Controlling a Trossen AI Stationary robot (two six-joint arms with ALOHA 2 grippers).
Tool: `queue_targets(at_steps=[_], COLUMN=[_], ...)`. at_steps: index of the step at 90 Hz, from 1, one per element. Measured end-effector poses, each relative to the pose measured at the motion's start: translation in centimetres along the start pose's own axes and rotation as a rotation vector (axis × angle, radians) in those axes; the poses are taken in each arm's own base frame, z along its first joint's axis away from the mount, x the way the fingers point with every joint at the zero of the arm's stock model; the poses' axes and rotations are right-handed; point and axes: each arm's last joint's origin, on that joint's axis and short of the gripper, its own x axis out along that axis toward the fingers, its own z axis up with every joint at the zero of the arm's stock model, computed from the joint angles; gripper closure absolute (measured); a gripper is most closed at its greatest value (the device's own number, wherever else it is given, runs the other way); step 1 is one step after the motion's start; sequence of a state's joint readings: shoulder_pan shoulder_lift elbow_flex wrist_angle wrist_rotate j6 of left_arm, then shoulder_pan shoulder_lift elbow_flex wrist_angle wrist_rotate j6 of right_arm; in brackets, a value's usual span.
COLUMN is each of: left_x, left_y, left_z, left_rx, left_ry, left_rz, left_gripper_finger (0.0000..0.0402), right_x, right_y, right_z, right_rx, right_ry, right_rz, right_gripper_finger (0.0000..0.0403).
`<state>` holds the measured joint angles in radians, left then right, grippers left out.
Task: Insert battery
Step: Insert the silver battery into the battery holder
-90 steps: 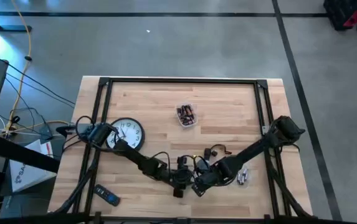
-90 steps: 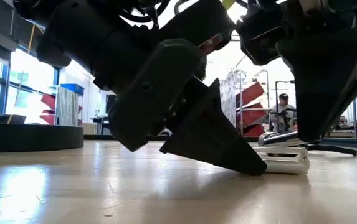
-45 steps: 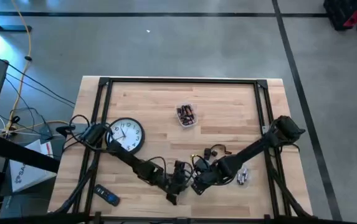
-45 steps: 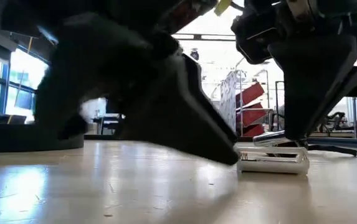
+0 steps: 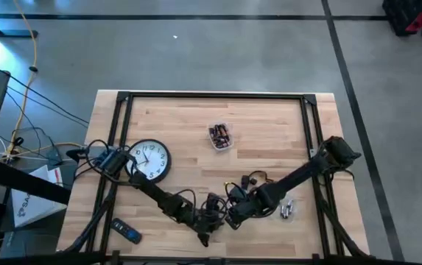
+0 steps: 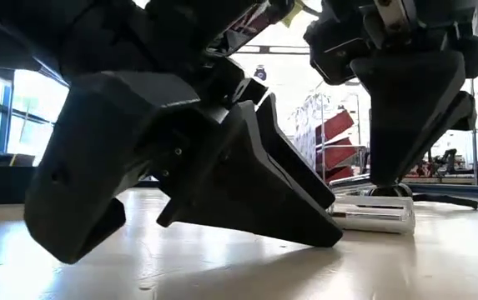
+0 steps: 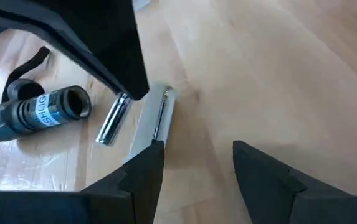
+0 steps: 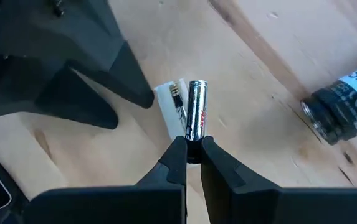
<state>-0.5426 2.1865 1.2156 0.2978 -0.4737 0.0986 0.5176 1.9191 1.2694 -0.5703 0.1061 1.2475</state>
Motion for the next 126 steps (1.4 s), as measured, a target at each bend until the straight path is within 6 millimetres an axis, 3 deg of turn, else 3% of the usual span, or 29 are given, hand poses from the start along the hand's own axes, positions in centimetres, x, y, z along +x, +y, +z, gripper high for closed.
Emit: queue_targets(at_steps=[17,37,71,102,126], left_x=[0.0,-0.1,0.5,0.8,1.6], left_y=[0.1,0.3,2.9,3.4,5.3], left_z=[0.0,0.1,0.3,0.3,-0.1], left_rx=[0.001,0.007,-0.055,-0.063,-0.117], left_ry=[0.005,0.014,0.015,-0.001,0.01], left_rz=[0.018,0.044,0.005,-0.06,-0.125], left_gripper_finger=[0.0231,0.0231,0.0231,0.0231,0.0231], right_x=[-0.1,0.5,0.9,0.9,0.9], right_y=[0.7,-0.3,-0.9,-0.9,-0.9], right_z=[-0.5,-0.7,-0.8,-0.8,-0.8], right_rx=[-0.038,-0.024,-0.019,-0.021,-0.028], right_ry=[-0.049,-0.035,-0.023,-0.022,-0.019], right_rz=[0.037,-0.007,-0.019,-0.017,-0.014], right_gripper_finger=[0.0403,0.0403,0.0403,0.0403,0.0403])
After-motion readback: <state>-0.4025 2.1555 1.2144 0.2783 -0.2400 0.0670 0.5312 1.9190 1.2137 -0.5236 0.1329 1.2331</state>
